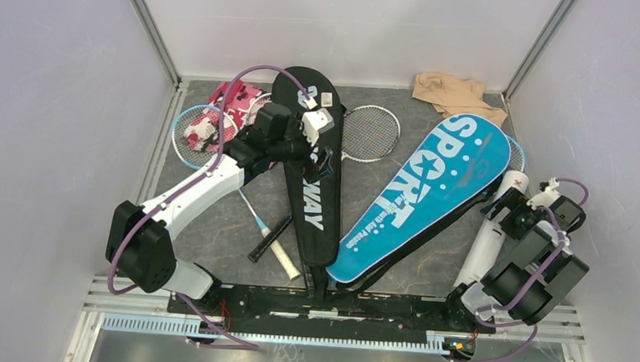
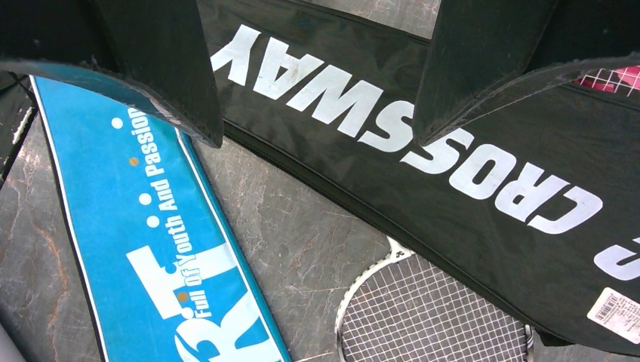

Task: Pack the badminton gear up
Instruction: Place the shuttle tube at the center of the board.

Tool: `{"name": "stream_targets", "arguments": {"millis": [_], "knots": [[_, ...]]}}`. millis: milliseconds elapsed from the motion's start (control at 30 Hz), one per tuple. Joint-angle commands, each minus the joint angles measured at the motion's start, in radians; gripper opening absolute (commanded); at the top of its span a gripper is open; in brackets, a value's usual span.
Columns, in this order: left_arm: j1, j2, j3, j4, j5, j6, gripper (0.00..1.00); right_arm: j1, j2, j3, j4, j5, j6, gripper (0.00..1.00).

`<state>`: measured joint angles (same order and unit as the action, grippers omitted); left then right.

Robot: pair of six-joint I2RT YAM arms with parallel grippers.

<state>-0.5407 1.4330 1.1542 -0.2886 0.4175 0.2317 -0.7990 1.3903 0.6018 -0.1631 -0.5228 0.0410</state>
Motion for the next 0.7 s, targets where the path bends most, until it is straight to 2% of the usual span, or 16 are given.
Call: {"name": "stream_targets", "arguments": {"millis": [0, 200, 400, 500, 667], "knots": [[0.0, -0.039, -0.002, 0.034, 0.003, 0.044, 1.0, -0.005, -0.026, 0.068, -0.014, 0.016, -0.015, 0.98], [0.001, -0.039, 0.006, 0.038, -0.041, 0.044, 1.0, -0.004, -0.129, 0.127, -0.02, 0.027, -0.032, 0.98], [0.006, -0.034, 0.025, 0.049, -0.153, 0.019, 1.0, 0.042, -0.201, 0.22, -0.045, 0.027, -0.111, 0.98], [0.03, -0.041, 0.019, 0.078, -0.208, -0.009, 1.0, 0.127, -0.22, 0.27, -0.052, 0.036, -0.156, 0.98], [0.105, -0.033, 0.013, 0.119, -0.231, -0.084, 1.0, 0.357, -0.214, 0.357, -0.063, 0.103, -0.231, 0.98]]}}
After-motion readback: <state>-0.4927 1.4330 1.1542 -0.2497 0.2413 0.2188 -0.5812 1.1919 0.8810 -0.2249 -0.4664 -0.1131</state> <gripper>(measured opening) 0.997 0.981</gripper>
